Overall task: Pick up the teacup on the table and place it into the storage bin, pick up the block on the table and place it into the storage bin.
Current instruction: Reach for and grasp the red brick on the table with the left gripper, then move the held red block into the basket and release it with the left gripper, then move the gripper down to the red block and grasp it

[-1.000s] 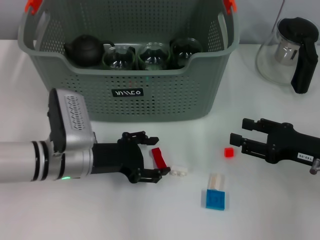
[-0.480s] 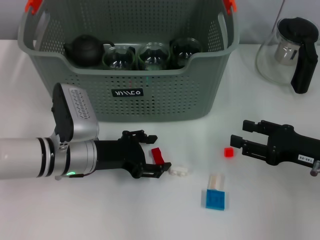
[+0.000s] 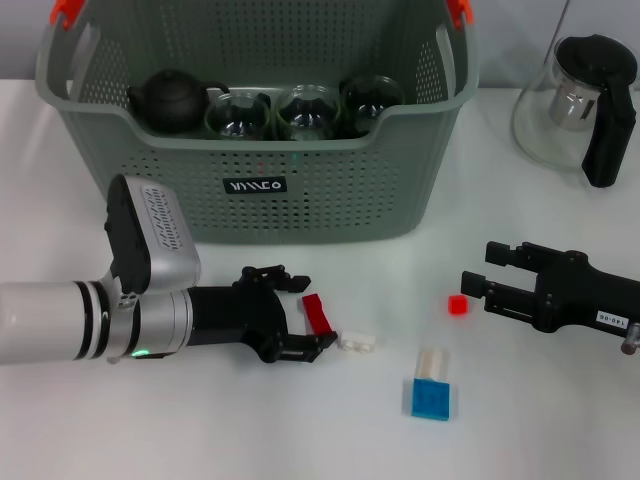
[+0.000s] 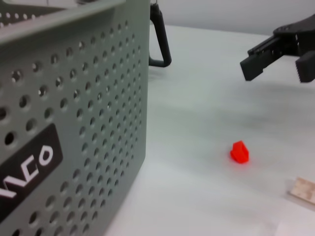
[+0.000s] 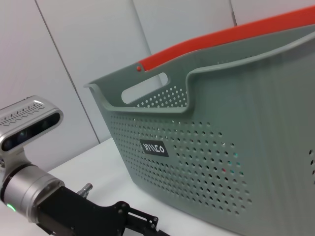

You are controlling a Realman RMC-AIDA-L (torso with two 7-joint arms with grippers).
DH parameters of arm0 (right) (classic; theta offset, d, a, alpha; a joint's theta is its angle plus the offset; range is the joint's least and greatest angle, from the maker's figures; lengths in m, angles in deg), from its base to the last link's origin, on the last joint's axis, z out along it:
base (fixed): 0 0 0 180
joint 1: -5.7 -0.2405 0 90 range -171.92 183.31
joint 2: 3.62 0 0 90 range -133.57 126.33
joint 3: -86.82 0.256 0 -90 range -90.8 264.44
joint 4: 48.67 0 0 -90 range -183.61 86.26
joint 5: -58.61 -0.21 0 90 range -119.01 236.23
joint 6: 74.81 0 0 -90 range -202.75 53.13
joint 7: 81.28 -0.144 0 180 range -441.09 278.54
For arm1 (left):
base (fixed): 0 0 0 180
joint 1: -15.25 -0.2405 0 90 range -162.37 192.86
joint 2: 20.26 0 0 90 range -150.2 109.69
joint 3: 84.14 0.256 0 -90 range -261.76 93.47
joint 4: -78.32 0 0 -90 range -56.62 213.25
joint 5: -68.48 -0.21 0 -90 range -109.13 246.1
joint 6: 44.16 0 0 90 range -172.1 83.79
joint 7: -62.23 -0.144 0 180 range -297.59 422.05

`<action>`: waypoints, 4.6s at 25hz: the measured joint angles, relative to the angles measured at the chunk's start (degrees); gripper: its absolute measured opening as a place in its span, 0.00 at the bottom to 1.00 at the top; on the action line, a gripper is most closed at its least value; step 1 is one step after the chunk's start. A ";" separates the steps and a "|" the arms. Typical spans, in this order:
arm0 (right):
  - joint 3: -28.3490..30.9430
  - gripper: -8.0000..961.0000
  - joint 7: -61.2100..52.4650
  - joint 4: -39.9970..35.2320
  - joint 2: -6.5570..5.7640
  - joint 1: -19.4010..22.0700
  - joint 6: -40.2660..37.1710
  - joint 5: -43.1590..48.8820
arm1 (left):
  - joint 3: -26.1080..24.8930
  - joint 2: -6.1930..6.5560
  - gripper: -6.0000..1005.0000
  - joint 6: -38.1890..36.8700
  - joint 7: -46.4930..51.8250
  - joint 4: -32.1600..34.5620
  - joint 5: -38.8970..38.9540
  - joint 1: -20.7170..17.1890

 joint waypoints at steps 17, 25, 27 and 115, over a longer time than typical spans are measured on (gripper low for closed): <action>0.00 0.74 -0.03 0.09 0.00 0.01 0.19 0.00 | 0.95 -0.08 0.80 -0.33 -0.05 0.02 0.15 0.09; 0.00 0.74 -0.12 -0.08 -0.16 0.05 0.18 0.00 | 0.34 0.09 0.66 -6.23 2.51 4.45 0.07 -1.30; 0.00 0.74 -0.14 -0.01 -0.31 -0.04 0.07 0.00 | 0.01 0.22 0.66 -10.64 6.23 8.63 0.24 -2.57; -12.10 0.64 -34.69 -24.65 2.37 -15.53 0.08 42.53 | -22.33 0.14 0.87 -25.77 -7.97 0.46 8.15 -9.03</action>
